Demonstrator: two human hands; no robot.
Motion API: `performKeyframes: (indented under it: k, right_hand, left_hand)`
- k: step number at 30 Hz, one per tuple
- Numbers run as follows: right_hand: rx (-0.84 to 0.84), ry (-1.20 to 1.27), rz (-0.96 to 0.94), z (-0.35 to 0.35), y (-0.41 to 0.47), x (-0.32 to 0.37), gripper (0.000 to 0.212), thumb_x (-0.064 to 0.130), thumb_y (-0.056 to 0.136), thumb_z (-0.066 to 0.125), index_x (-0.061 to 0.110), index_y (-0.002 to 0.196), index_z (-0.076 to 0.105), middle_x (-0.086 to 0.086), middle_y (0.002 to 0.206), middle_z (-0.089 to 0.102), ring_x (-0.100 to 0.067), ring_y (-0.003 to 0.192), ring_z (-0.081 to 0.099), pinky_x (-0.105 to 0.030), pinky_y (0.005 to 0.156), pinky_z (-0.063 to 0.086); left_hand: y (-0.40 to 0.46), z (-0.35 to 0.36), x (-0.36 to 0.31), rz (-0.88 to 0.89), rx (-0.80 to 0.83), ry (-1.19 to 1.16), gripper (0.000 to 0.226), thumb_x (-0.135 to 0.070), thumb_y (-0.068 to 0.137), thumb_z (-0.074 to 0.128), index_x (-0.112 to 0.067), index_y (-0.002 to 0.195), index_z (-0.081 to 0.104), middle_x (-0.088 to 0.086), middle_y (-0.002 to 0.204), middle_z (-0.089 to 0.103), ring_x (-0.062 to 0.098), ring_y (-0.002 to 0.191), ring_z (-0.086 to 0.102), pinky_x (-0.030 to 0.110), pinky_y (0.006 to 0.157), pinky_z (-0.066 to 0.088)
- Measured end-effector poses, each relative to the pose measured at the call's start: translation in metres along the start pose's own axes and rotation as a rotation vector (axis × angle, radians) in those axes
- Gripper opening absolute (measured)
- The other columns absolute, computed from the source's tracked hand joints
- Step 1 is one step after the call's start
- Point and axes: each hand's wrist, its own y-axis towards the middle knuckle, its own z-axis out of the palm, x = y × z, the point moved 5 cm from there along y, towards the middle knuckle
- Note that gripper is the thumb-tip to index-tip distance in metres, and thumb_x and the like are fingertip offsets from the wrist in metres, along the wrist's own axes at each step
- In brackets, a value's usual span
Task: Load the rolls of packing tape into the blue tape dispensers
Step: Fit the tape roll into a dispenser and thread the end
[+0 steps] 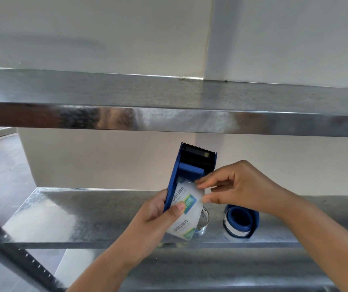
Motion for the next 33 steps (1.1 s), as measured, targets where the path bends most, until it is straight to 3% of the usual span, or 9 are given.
performKeyframes:
  k: [4,7,16,20,23,27,33]
  right_hand:
    - [-0.005,0.095,0.002,-0.003,-0.002,0.005,0.024,0.013,0.058,0.080,0.027,0.077,0.075,0.024,0.081,0.072,0.002,0.090,0.068,-0.010,0.078,0.052]
    - [-0.008,0.121,0.006,-0.005,-0.004,0.009,0.027,0.003,0.064,0.078,0.027,0.077,0.075,0.022,0.081,0.073,0.002,0.091,0.068,-0.009,0.078,0.051]
    - [0.002,0.033,0.001,-0.009,-0.009,0.018,0.025,0.004,0.069,0.076,0.024,0.083,0.074,0.029,0.078,0.069,0.007,0.090,0.067,-0.005,0.077,0.049]
    - [-0.036,0.024,-0.041,-0.011,-0.011,0.022,0.021,0.006,0.067,0.077,0.022,0.080,0.075,0.024,0.077,0.071,0.003,0.088,0.069,-0.008,0.078,0.050]
    - [-0.059,0.024,-0.057,-0.012,-0.011,0.024,0.016,0.008,0.067,0.076,0.016,0.081,0.075,0.016,0.089,0.073,0.001,0.087,0.069,-0.009,0.079,0.051]
    - [-0.036,0.071,-0.049,-0.013,-0.013,0.031,0.025,0.024,0.055,0.077,0.023,0.079,0.076,0.022,0.095,0.071,0.002,0.088,0.069,-0.010,0.079,0.051]
    - [-0.056,0.051,-0.037,-0.017,-0.012,0.036,0.018,0.014,0.061,0.077,0.012,0.079,0.076,0.009,0.090,0.076,-0.001,0.083,0.070,-0.010,0.076,0.052]
  left_hand:
    - [0.000,-0.002,-0.008,0.048,-0.006,0.021,0.028,-0.023,0.083,0.053,-0.010,0.106,0.061,0.005,0.100,0.074,0.011,0.090,0.069,0.021,0.073,0.053]
    - [-0.001,-0.002,-0.012,0.077,-0.012,0.061,0.025,-0.025,0.084,0.053,-0.012,0.103,0.062,0.004,0.099,0.073,0.010,0.089,0.068,0.021,0.073,0.052]
    - [-0.003,0.003,-0.021,0.117,-0.006,0.105,0.021,-0.021,0.085,0.052,-0.014,0.102,0.062,0.012,0.098,0.070,0.014,0.088,0.067,0.024,0.076,0.055]
    - [-0.005,0.004,-0.022,0.128,-0.021,0.122,0.018,-0.023,0.085,0.053,-0.016,0.099,0.063,0.016,0.095,0.068,0.017,0.086,0.065,0.029,0.076,0.054]
    - [-0.008,0.006,-0.025,0.128,-0.015,0.117,0.019,-0.022,0.085,0.052,-0.015,0.099,0.063,0.014,0.094,0.069,0.015,0.083,0.066,0.023,0.072,0.055]
    - [-0.010,0.007,-0.030,0.142,-0.017,0.099,0.019,-0.022,0.086,0.052,-0.018,0.100,0.064,0.015,0.096,0.069,0.016,0.084,0.066,0.021,0.071,0.055]
    - [-0.014,0.009,-0.036,0.153,0.000,0.067,0.019,-0.021,0.086,0.051,-0.019,0.099,0.065,0.018,0.096,0.067,0.022,0.083,0.066,0.024,0.070,0.056]
